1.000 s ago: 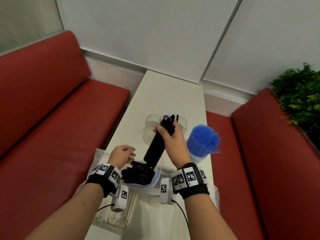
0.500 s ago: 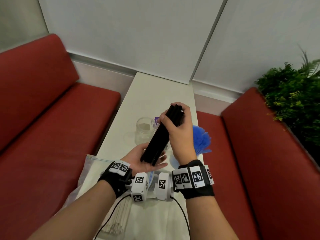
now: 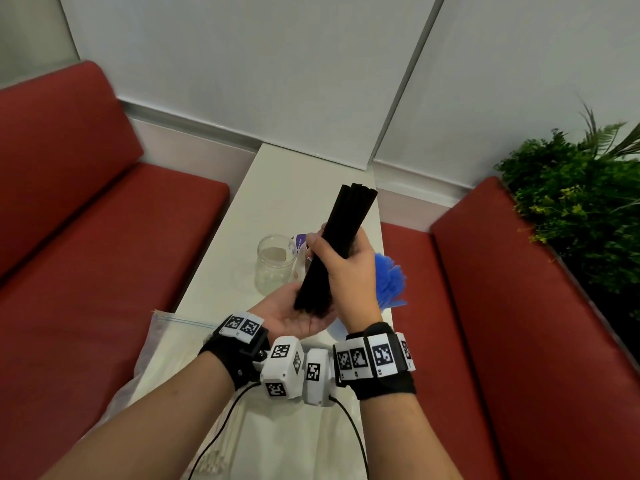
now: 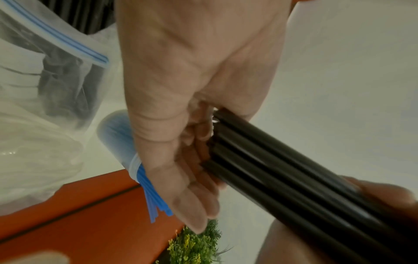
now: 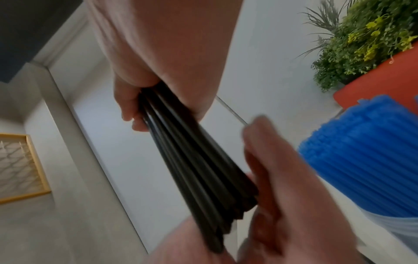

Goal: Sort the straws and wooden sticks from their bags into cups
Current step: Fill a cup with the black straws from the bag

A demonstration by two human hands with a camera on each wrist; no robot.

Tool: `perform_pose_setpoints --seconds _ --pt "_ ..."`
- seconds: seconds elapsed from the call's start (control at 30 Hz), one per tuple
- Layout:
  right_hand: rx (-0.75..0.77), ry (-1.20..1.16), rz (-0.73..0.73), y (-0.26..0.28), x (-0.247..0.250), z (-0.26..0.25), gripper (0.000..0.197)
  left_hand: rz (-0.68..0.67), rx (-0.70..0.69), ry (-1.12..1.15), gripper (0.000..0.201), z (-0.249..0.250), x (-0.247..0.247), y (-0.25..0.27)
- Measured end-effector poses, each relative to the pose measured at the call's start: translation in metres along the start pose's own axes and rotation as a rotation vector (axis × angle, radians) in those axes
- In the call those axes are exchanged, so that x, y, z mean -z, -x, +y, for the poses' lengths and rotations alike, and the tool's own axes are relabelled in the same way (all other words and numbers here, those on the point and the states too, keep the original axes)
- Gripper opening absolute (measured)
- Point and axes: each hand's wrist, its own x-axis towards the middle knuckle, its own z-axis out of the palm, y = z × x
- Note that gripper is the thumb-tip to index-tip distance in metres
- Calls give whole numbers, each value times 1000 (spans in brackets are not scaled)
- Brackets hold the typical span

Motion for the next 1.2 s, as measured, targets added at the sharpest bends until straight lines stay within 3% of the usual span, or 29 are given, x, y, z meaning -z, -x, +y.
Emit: perform_pose_setpoints --seconds 0.13,0.27,0.67,0.87,1.07,1.2 --pt "21 53 -21 0 2 2 19 -9 -11 24 27 3 -8 1" --pt "-8 4 -39 4 1 3 26 68 -57 60 20 10 -3 0" --pt "-40 -116 -97 3 -3 -9 29 84 51 26 22 10 19 10" --pt "-57 -93 -222 4 -1 -6 18 106 85 -24 17 8 28 9" --pt "-95 -52 -311 3 2 -5 14 61 154 -69 32 7 29 6" --pt "-82 -55 -278 0 2 -7 17 58 143 -53 22 9 26 5"
